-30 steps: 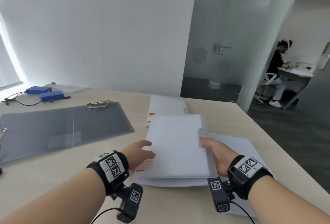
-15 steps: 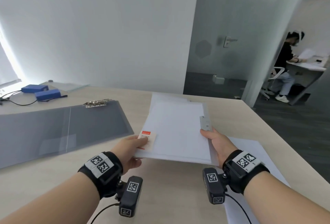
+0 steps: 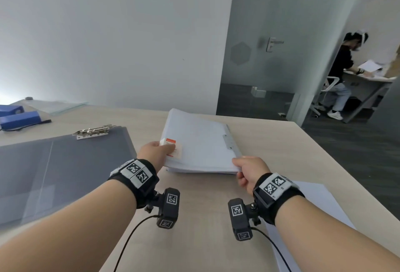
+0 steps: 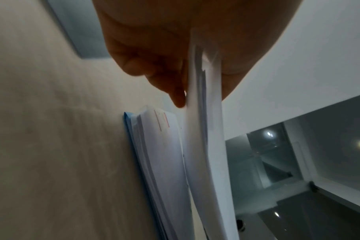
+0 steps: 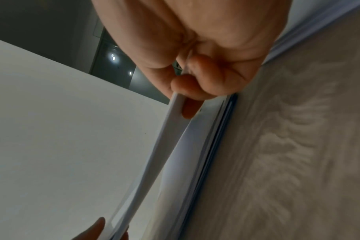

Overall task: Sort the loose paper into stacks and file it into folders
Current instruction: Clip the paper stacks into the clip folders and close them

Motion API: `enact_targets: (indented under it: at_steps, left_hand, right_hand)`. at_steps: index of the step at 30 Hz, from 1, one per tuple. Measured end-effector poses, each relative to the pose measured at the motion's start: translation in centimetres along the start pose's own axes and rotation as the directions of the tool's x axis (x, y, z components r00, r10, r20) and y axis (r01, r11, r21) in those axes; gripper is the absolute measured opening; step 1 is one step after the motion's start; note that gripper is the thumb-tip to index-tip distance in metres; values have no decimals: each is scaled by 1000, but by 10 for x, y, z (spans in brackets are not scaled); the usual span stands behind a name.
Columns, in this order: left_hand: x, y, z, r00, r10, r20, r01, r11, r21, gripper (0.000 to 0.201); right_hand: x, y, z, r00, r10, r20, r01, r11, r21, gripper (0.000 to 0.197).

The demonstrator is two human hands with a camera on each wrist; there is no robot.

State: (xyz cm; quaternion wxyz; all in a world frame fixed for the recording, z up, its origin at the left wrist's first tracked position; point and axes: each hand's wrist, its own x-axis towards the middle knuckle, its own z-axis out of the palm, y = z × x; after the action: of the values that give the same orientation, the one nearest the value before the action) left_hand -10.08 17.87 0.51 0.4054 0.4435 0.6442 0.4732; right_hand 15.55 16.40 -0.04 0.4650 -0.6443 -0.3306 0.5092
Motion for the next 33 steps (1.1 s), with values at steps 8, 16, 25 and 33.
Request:
enact_targets:
  at_steps: [8, 16, 25, 33]
  left_hand:
    - [32, -9, 8, 998, -37, 49, 26, 978, 208, 28]
    - [-16, -16, 0, 992, 53, -117, -30, 981, 194, 52]
    - [-155, -23, 69, 991, 120, 54, -107, 973, -204, 28]
    - [-209, -22, 138, 953, 114, 282, -99, 993, -64, 24]
  right_hand:
    - [28, 2, 10, 998, 47, -39, -47, 999, 18, 8]
    - [-13, 11, -25, 999, -19, -27, 20, 999, 36, 8]
    - [-105, 30, -135, 971, -164, -175, 155, 986, -66, 16]
    - [-130, 71, -230, 903, -262, -341, 204, 959, -198, 12]
